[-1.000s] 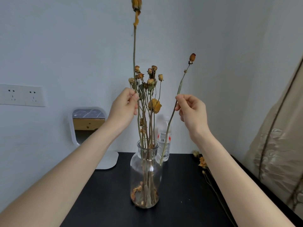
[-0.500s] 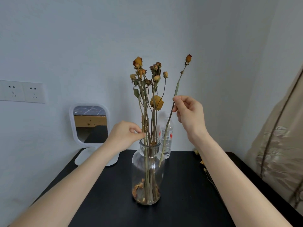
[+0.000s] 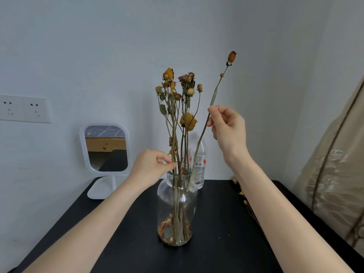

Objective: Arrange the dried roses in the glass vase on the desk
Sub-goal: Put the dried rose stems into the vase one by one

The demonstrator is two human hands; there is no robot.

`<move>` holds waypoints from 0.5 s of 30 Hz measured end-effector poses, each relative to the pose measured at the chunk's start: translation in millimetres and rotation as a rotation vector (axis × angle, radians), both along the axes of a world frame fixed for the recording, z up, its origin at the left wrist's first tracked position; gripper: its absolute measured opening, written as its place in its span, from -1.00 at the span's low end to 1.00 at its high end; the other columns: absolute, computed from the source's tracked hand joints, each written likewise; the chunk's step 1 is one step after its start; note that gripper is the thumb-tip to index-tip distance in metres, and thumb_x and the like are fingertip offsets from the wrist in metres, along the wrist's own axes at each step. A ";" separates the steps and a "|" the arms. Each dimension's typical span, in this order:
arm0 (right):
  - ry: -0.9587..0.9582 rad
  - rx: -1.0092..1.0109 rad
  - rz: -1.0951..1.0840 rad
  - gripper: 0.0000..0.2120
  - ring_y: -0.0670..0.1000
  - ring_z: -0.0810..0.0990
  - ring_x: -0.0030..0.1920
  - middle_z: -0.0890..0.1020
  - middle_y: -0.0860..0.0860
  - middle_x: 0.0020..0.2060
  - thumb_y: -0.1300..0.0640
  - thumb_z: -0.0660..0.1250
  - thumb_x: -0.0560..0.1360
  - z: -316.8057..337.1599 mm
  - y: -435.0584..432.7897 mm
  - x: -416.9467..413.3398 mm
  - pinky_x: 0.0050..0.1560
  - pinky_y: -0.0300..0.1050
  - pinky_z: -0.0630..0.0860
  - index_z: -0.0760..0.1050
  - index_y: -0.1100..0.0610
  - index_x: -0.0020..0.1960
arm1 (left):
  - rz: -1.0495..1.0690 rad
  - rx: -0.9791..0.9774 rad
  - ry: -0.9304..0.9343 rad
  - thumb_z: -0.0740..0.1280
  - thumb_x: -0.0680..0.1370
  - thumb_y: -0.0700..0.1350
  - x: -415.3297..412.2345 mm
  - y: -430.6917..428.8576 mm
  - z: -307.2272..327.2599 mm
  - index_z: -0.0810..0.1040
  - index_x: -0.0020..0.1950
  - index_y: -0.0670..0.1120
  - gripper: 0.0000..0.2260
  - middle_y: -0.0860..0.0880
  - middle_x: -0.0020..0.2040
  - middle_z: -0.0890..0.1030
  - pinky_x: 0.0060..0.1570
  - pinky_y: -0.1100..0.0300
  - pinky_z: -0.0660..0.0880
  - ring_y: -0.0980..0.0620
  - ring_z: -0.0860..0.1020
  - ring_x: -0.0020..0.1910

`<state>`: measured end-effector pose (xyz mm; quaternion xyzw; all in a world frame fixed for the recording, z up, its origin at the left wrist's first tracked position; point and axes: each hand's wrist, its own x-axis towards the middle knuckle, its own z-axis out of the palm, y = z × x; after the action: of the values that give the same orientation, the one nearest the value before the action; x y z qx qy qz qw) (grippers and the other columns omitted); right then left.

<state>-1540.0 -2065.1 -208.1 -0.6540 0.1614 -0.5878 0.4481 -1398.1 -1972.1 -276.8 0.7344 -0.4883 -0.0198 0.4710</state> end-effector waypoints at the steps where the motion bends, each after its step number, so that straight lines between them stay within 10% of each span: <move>1: -0.001 -0.002 -0.007 -0.88 -0.20 0.33 -0.54 0.48 -0.07 -0.46 0.13 0.24 0.57 -0.9 -0.2 0.3 -0.48 -0.40 0.29 0.51 0.11 -0.10 | 0.006 0.011 0.000 0.42 0.44 -0.09 -0.3 -0.1 -1.1 0.66 -0.14 -0.09 -0.91 0.13 -0.44 0.40 -0.27 0.31 0.36 0.12 0.41 -0.37; 6: -0.064 -0.022 -0.040 -0.88 -0.18 0.34 -0.51 0.49 -0.07 -0.45 0.14 0.23 0.57 1.1 -2.0 1.4 -0.45 -0.36 0.30 0.51 0.15 -0.08 | 0.029 0.070 0.009 0.40 0.45 -0.08 -1.6 0.0 -2.1 0.67 -0.11 -0.08 -0.90 0.02 -0.18 0.61 -0.10 0.21 0.41 0.07 0.55 -0.11; 15: -0.188 -0.101 -0.055 -0.88 -0.20 0.39 -0.50 0.47 -0.04 -0.43 0.17 0.21 0.58 15.5 3.1 4.8 -0.37 -0.34 0.31 0.46 0.20 -0.06 | 0.071 -0.006 -0.009 0.40 0.43 0.06 -0.5 4.8 -8.3 0.56 -0.16 0.03 -0.88 0.05 -0.34 0.50 -0.35 0.32 0.33 0.10 0.49 -0.30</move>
<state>-1535.2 -2062.0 -192.5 -0.6130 0.1066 -0.6661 0.4114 -1398.5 -1967.4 -285.2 0.7498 -0.4642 0.0016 0.4715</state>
